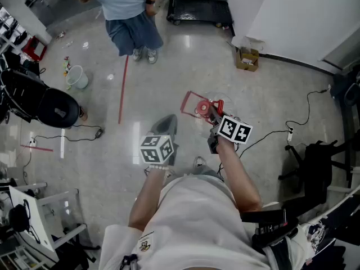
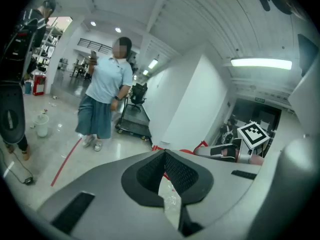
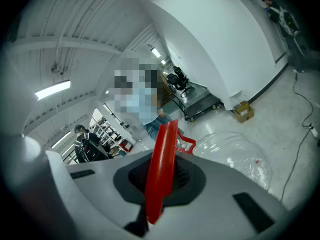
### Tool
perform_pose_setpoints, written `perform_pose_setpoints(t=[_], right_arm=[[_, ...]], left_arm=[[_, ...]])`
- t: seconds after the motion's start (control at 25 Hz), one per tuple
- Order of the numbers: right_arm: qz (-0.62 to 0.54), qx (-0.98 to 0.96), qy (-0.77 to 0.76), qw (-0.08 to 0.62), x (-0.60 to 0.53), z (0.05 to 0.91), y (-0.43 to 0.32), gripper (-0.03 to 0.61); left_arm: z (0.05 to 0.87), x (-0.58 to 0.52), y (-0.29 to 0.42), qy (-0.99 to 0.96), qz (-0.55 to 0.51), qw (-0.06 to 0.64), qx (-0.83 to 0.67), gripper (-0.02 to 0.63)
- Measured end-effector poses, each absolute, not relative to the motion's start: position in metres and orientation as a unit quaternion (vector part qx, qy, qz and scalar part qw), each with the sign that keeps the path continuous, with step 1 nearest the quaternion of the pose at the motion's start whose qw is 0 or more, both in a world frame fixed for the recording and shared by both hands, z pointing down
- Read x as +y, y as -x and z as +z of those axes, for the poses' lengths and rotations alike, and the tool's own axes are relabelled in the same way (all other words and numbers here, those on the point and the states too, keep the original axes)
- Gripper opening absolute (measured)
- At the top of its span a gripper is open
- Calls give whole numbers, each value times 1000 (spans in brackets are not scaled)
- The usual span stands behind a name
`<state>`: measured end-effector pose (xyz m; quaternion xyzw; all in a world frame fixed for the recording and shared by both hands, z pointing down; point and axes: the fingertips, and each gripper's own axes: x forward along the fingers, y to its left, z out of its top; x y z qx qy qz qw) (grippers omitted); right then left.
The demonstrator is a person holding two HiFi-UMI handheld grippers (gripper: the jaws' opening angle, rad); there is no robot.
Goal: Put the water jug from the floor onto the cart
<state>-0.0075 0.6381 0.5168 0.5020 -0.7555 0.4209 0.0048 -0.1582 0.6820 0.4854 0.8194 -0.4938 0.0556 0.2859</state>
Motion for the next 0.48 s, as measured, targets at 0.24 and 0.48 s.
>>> perform_pose_setpoints(t=[0.24,0.48], right_arm=[[440,-750,-494,21,655,533,-11,15],[441,-750,-491,26,659,539,-8,15]], left_arm=[[489,678,121,-831,66,283,-474,0],[497,678,112,-835,74,287,-464,0]])
